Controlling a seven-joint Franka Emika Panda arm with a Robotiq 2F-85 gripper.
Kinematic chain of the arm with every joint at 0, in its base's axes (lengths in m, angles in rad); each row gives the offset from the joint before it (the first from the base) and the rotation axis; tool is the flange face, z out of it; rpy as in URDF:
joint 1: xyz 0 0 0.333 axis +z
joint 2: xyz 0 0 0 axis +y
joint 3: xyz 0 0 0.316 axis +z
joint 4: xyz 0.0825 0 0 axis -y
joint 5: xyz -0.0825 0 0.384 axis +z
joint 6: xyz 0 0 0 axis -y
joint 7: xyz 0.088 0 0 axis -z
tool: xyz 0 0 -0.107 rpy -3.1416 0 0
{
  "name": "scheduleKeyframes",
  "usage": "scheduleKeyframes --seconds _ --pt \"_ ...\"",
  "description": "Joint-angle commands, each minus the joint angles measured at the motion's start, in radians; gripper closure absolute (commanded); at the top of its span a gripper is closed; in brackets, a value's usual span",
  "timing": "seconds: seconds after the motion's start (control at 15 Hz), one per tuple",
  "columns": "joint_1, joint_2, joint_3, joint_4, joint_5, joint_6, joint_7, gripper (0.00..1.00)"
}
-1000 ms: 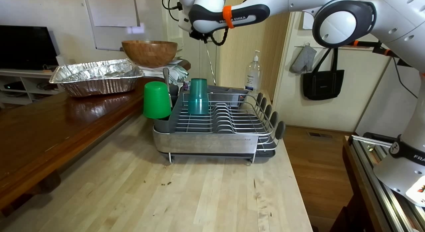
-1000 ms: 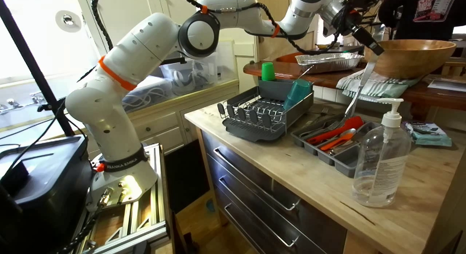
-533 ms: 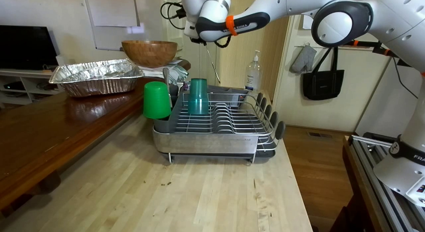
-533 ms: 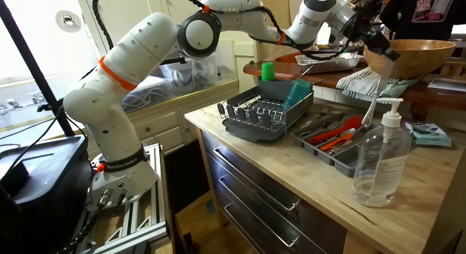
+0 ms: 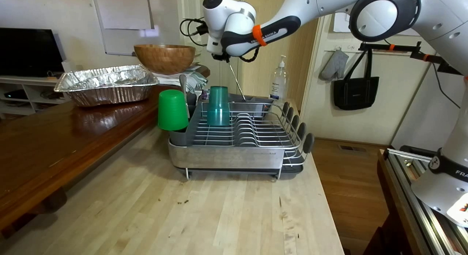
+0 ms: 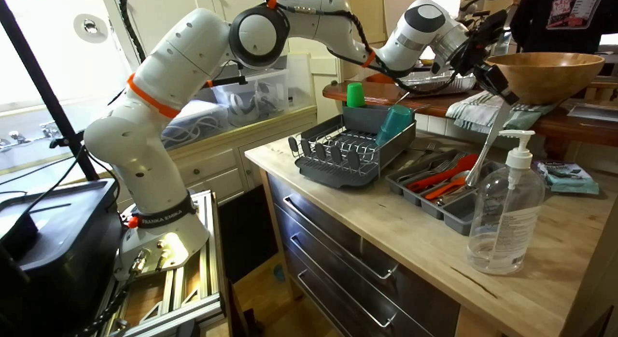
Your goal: Move the light green cup to the top-left corner, then shift a knife to the right
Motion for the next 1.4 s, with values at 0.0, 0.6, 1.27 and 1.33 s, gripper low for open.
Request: scheduleKeyframes --seconds 0.0,0.6,1.27,1.33 --pt "0.001 -0.126 0.015 -0.194 -0.01 0.009 0.017 1.0" --pt "-0.026 -0.096 0.048 -0.148 -0.009 0.009 -0.066 1.0" --pt "-0.103 -0.09 0.151 -0.244 0.082 0.27 -0.431 1.0" --pt "-0.103 -0.094 0.153 -0.262 0.09 0.271 -0.466 1.0"
